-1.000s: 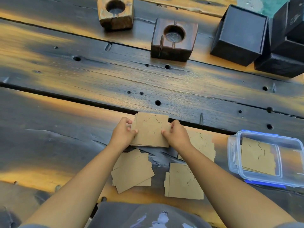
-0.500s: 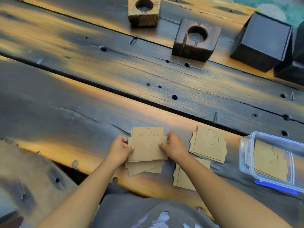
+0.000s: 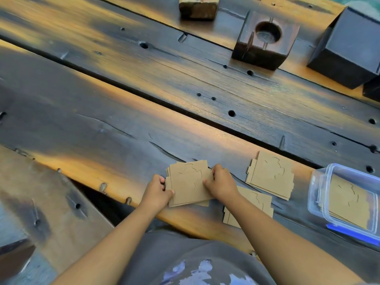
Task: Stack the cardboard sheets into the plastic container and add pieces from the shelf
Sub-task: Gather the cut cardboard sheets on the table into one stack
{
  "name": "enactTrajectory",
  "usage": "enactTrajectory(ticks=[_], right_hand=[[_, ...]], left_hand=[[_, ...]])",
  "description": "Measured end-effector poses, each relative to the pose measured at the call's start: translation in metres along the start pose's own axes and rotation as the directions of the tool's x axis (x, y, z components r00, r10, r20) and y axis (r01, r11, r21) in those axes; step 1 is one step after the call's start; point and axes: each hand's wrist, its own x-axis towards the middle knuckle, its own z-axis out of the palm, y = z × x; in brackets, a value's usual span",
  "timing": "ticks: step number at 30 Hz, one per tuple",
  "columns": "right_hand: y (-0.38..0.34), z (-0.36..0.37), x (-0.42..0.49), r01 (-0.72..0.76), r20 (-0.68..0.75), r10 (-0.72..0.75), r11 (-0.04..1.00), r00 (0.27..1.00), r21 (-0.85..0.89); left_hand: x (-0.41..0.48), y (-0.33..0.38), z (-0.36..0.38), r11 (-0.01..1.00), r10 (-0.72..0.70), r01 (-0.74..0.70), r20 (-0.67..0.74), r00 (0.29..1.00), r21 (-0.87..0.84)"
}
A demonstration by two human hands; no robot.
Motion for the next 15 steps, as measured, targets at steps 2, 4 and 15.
enactTrajectory(ticks=[2,4,15], right_hand=[[-0.001,0.001,-0.001,0.008,-0.003,-0.008,1.000,1.000,-0.011],[-0.002,0.001,-0.001,0.011,-0.012,-0.011,1.000,1.000,-0.029],[0.011,0.004,-0.012,-0.036,-0.044,0.039,0.997,0.998,0.066]], left_hand=[[0.000,0.000,0.001,1.000,0.014,-0.014,-0.026,1.000,0.027],[0.002,0.001,0.002,0.998,0.022,-0.019,-0.036,0.999,0.064],[0.007,0.012,-0.003,0.982,0.129,-0.122,-0.035,0.991,0.146]])
